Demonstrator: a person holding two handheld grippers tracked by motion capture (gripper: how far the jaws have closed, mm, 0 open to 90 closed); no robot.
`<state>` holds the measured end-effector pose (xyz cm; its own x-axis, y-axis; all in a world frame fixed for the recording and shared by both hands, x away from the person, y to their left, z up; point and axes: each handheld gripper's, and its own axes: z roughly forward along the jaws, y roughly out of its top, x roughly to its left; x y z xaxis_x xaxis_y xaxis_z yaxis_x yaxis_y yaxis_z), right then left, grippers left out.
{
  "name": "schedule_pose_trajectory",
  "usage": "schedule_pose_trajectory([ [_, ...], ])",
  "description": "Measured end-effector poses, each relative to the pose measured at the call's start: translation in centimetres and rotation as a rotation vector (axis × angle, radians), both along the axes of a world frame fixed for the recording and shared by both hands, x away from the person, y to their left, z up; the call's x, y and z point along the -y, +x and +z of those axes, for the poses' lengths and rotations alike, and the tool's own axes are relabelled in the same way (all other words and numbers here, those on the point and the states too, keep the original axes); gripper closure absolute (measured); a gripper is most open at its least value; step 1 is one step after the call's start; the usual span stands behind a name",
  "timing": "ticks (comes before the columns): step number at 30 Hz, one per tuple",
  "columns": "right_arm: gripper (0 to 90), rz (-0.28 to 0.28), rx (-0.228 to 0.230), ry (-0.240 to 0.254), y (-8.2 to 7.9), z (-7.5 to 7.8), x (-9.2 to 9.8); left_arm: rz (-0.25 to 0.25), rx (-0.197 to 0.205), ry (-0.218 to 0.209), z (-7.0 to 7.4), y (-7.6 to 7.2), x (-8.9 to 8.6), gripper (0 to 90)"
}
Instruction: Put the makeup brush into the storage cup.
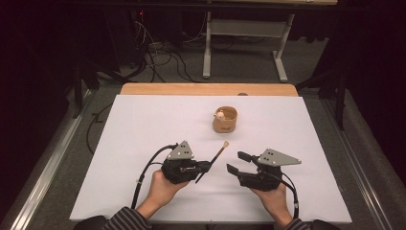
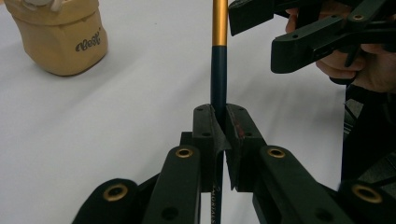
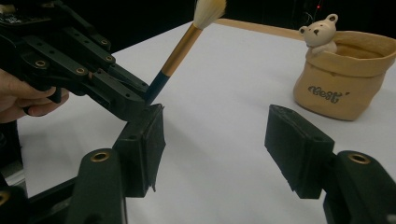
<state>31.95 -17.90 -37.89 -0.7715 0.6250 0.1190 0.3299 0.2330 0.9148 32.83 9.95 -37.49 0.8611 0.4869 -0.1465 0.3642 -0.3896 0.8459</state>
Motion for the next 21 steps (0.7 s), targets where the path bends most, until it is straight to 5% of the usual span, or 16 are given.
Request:
schedule_pose_trajectory([
  [21,50.3,0.065,-0.043,0.061,1.1,0.7,-1.7,-0.005,0.02,0.011,0.1,-0.2,0.4,83.5],
])
